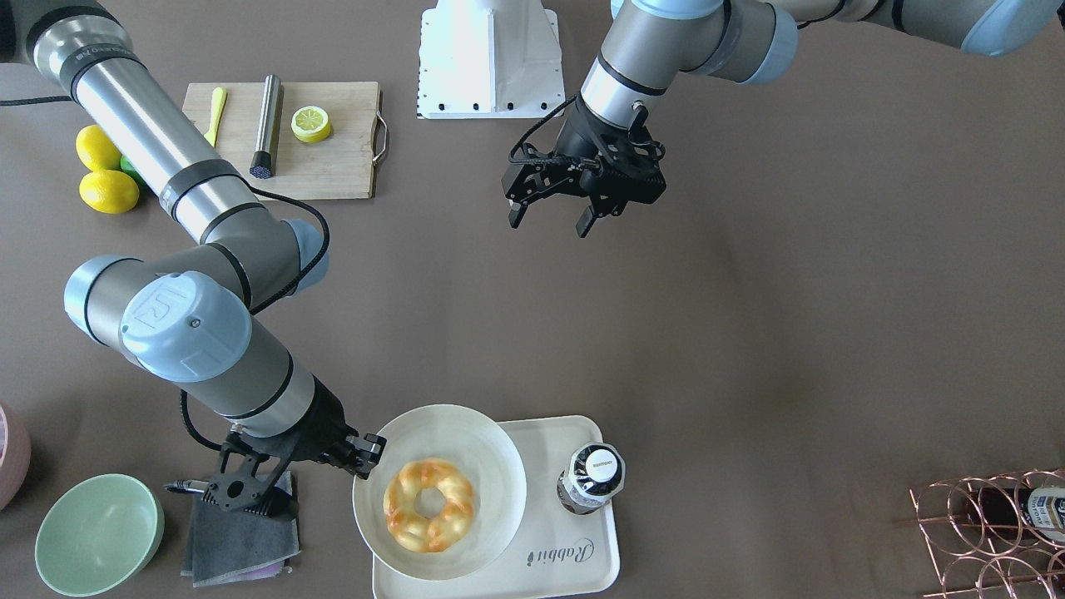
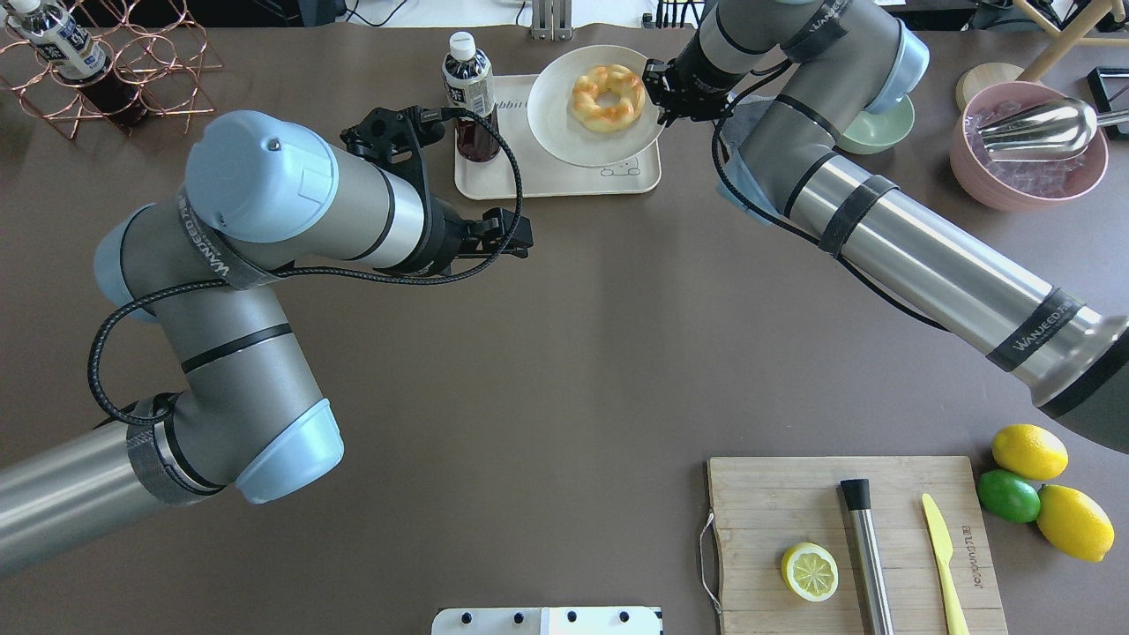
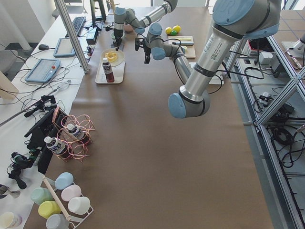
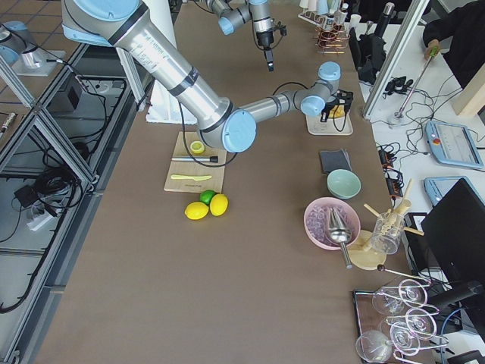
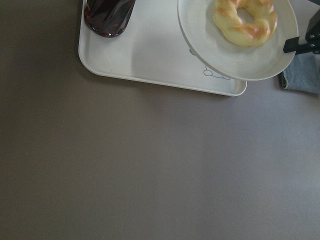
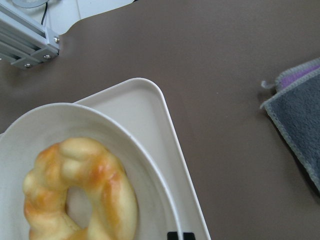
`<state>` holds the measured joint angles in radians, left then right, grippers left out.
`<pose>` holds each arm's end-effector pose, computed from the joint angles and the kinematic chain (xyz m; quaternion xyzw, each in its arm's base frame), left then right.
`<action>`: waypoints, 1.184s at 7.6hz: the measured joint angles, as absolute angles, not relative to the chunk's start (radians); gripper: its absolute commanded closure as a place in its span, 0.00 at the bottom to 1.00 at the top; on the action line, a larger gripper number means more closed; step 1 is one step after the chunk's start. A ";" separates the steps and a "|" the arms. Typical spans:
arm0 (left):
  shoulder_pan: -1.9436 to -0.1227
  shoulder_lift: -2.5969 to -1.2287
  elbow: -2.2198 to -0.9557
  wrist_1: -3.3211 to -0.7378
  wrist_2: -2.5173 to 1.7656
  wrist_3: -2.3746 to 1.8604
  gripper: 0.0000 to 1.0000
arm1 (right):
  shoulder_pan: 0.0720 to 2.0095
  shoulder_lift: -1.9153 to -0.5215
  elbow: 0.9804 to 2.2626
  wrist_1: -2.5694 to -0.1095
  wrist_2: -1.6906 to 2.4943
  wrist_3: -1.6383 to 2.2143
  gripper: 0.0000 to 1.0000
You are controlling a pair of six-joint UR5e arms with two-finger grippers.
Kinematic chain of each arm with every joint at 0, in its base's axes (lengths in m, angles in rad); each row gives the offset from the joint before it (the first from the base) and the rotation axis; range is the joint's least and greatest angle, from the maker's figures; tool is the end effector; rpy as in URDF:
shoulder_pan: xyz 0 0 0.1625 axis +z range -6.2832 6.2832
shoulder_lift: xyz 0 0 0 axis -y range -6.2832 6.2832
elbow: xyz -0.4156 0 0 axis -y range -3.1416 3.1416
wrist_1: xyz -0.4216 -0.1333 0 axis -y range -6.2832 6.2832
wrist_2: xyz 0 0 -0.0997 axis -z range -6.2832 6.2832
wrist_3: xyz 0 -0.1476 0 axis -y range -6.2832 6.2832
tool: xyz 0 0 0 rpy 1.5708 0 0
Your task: Place donut on tray
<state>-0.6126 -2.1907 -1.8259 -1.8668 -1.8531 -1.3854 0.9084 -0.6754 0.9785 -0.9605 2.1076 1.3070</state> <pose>0.5042 -0.4670 0.1405 0.1045 0.5497 -0.0989 0.8229 -0.5006 -0.7358 0.2951 0.0369 -0.4859 0.1632 0.8579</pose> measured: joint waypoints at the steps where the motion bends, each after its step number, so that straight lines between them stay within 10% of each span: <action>1: -0.617 -2.191 -1.825 -1.867 -1.853 -1.380 0.02 | 0.890 -0.655 0.914 -0.900 2.071 1.308 1.00; 4: -0.627 -2.191 -1.823 -1.868 -1.854 -1.370 0.02 | 0.853 -0.595 0.804 -0.846 1.990 1.308 1.00; 5: -0.627 -2.191 -1.822 -1.868 -1.854 -1.370 0.02 | 0.851 -0.588 0.795 -0.845 1.980 1.308 0.01; 9: -0.636 -2.192 -1.821 -1.867 -1.855 -1.371 0.02 | 0.861 -0.587 0.802 -0.847 1.979 1.307 0.00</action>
<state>-0.6360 -2.1917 -1.8210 -1.8669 -1.8546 -1.3713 0.8606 -0.5866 0.8021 -0.8466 1.9787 1.3074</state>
